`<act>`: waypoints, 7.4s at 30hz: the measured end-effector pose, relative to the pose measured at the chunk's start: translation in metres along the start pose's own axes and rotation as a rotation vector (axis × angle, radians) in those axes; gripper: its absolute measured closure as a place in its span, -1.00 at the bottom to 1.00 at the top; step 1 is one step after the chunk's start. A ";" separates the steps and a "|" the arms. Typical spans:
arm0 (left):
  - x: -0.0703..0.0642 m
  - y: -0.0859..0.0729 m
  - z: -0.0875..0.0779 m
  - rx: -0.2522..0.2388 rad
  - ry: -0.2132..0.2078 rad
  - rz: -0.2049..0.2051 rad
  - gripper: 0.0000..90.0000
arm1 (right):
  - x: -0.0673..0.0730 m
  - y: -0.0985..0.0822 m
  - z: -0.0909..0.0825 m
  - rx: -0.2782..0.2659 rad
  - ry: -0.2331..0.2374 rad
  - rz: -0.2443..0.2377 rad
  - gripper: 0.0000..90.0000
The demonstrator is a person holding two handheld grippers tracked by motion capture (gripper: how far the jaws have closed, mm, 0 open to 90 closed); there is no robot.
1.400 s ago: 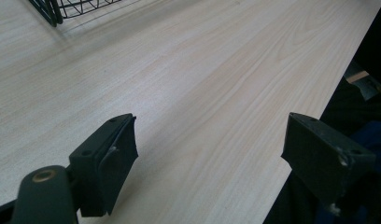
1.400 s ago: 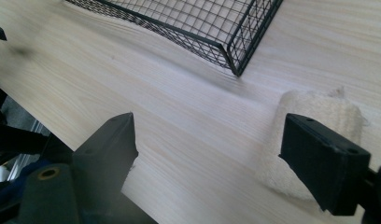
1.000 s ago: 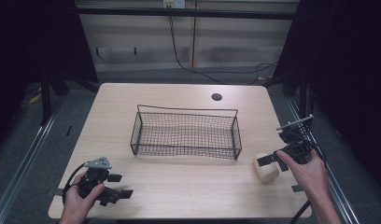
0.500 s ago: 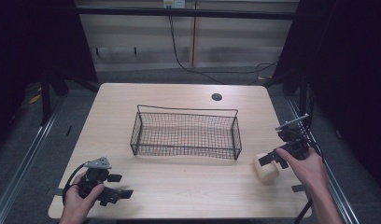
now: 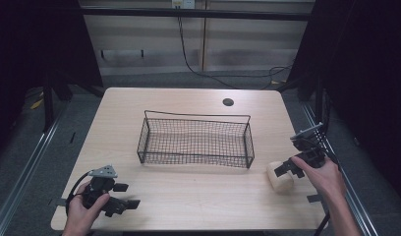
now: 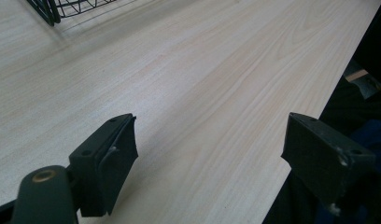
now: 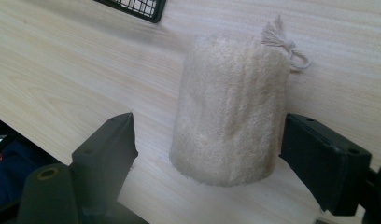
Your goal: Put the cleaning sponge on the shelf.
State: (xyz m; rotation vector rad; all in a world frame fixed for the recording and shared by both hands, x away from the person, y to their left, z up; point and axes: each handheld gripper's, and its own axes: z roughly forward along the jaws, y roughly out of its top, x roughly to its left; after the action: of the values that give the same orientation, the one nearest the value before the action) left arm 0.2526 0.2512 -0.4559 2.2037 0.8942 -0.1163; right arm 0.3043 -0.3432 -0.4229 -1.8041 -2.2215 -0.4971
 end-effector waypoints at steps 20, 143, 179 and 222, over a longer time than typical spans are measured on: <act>0.000 0.000 0.000 -0.004 -0.002 0.003 -0.62 | -0.010 0.005 0.024 0.084 0.004 0.021 -0.57; 0.000 0.000 -0.001 -0.002 -0.005 0.003 -0.62 | 0.070 0.035 -0.066 0.001 -0.008 -0.197 -0.45; 0.000 0.000 -0.001 -0.008 -0.006 0.005 -0.61 | 0.134 0.090 -0.062 0.034 -0.007 -0.345 -0.45; 0.000 0.000 -0.001 -0.005 -0.007 0.005 -0.61 | 0.139 0.138 0.019 0.100 -0.065 -0.196 -0.45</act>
State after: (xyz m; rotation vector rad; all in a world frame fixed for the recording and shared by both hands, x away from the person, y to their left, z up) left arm 0.2525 0.2519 -0.4554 2.1990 0.8846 -0.1194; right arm 0.4100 -0.1862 -0.3706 -1.5836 -2.4348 -0.3606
